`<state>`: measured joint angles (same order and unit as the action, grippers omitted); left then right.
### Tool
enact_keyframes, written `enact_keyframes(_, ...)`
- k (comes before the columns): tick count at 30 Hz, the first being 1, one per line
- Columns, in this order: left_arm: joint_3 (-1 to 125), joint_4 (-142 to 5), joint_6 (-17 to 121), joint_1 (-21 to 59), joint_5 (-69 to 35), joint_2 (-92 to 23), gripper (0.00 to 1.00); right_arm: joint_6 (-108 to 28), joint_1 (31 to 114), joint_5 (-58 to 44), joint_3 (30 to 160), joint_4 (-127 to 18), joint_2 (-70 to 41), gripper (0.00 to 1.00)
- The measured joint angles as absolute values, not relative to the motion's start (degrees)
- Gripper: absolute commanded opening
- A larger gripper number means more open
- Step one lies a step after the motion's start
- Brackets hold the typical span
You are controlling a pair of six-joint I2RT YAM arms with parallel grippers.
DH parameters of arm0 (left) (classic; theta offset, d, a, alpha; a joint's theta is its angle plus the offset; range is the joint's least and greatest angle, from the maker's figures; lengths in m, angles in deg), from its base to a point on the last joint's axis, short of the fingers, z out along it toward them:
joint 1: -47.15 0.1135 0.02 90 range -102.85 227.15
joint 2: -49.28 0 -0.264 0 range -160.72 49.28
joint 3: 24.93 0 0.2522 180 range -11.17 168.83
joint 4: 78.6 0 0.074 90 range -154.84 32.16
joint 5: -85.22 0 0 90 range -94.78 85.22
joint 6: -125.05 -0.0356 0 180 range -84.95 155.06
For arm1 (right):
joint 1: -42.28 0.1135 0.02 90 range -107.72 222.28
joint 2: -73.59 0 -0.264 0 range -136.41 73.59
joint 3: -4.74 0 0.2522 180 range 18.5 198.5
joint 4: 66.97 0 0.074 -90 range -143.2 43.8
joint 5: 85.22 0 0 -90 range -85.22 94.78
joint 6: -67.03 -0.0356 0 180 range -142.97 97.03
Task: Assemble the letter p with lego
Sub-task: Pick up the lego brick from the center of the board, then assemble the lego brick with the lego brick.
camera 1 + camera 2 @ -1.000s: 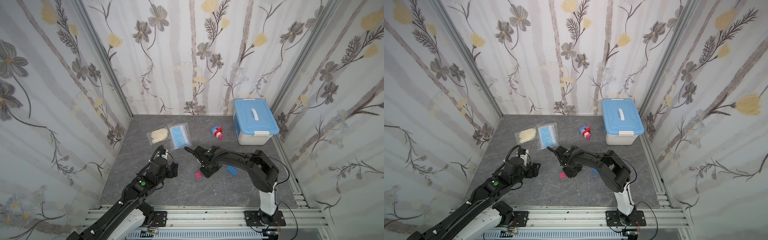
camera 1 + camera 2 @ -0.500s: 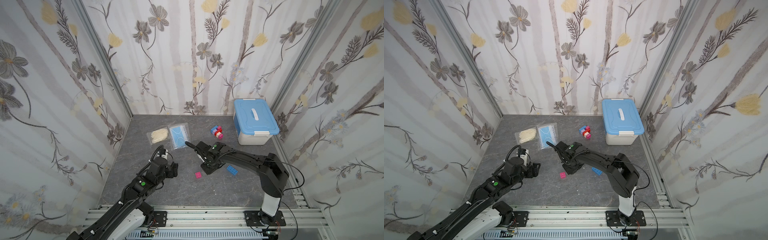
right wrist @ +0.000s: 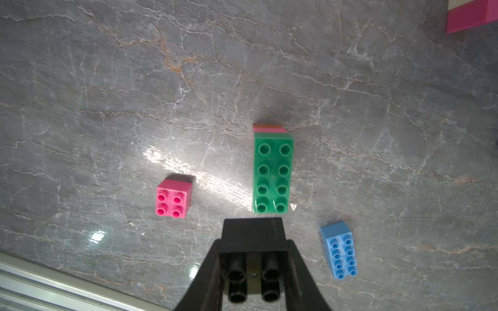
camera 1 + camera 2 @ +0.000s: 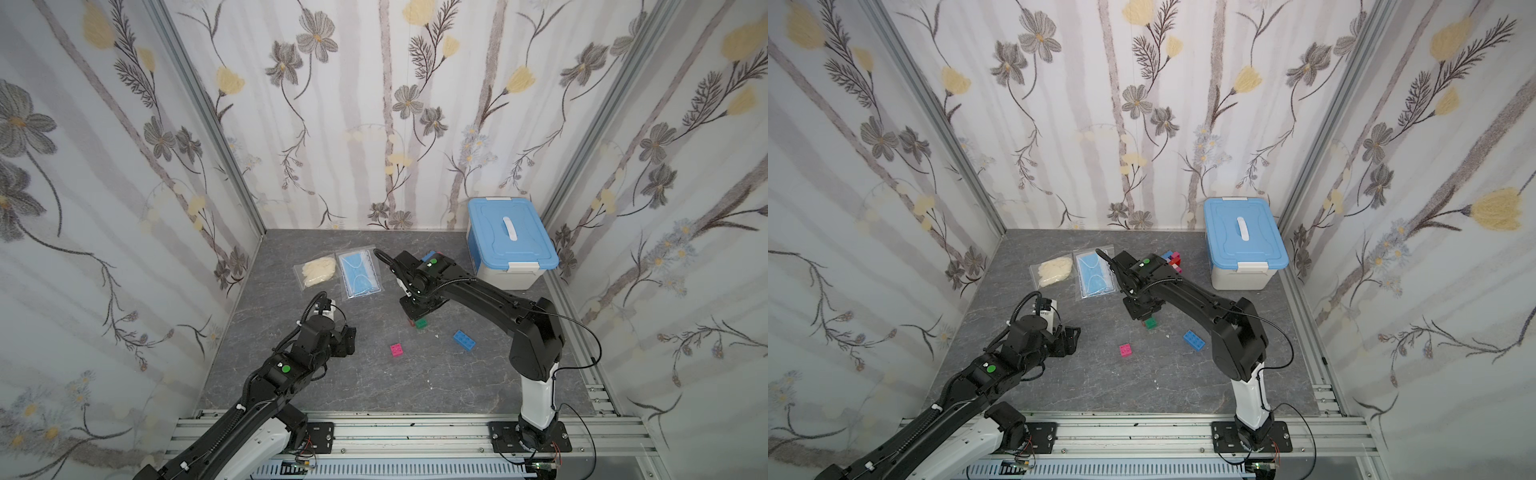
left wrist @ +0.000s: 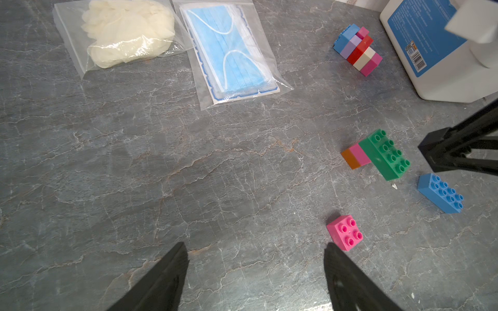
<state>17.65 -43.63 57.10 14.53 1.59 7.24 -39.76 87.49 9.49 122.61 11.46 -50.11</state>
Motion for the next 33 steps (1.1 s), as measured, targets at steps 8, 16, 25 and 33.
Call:
enact_keyframes(8, 17.7, -43.6, 57.1, 14.5, 1.6, 7.3, 0.82, -37.2, 85.2, 9.6, 127.6, 12.7, -55.6, 0.14)
enact_keyframes(16, 17.7, -43.6, 57.1, 14.5, 1.6, 6.6, 0.82, -35.5, 84.6, 9.4, 127.7, 13.8, -57.1, 0.15)
enact_keyframes(25, 17.7, -43.6, 57.1, 14.5, 1.6, 6.4, 0.82, -35.0, 84.6, 9.4, 127.7, 13.9, -58.4, 0.15)
enact_keyframes(33, 17.7, -43.7, 57.1, 14.5, 1.6, 6.1, 0.82, -35.0, 84.5, 8.9, 127.7, 13.7, -59.0, 0.15)
